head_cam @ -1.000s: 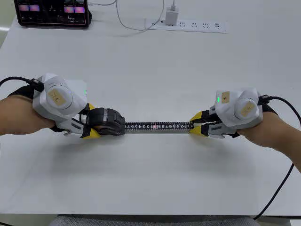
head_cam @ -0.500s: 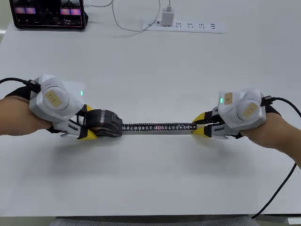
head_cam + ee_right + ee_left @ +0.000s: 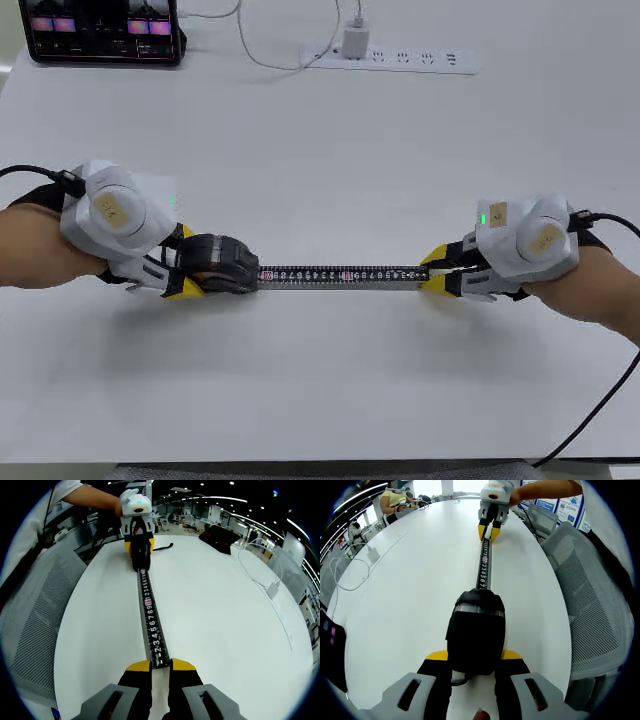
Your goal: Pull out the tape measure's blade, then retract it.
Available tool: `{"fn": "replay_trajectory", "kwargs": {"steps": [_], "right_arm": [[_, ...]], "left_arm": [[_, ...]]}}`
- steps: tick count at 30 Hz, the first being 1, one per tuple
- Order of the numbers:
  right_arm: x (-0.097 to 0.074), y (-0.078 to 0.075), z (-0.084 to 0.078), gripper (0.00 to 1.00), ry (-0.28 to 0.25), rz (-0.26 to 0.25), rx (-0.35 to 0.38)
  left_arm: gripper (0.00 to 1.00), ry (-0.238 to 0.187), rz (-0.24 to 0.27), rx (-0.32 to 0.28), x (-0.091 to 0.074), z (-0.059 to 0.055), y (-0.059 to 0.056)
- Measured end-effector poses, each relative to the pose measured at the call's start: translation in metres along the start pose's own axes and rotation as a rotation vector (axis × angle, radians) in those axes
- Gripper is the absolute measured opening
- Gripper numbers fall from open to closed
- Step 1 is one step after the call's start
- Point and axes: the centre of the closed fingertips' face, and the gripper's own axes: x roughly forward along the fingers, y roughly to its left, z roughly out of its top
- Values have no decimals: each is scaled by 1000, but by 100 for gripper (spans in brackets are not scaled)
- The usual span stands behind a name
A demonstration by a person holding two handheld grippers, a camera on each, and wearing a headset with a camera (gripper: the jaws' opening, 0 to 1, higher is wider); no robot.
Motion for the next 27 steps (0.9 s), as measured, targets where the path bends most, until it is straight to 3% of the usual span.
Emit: {"fn": "replay_trajectory", "kwargs": {"steps": [27], "right_arm": [[-18, -6, -26, 7, 44, -20, 17]], "left_arm": [[28, 9, 1, 5, 0, 0, -1]]}}
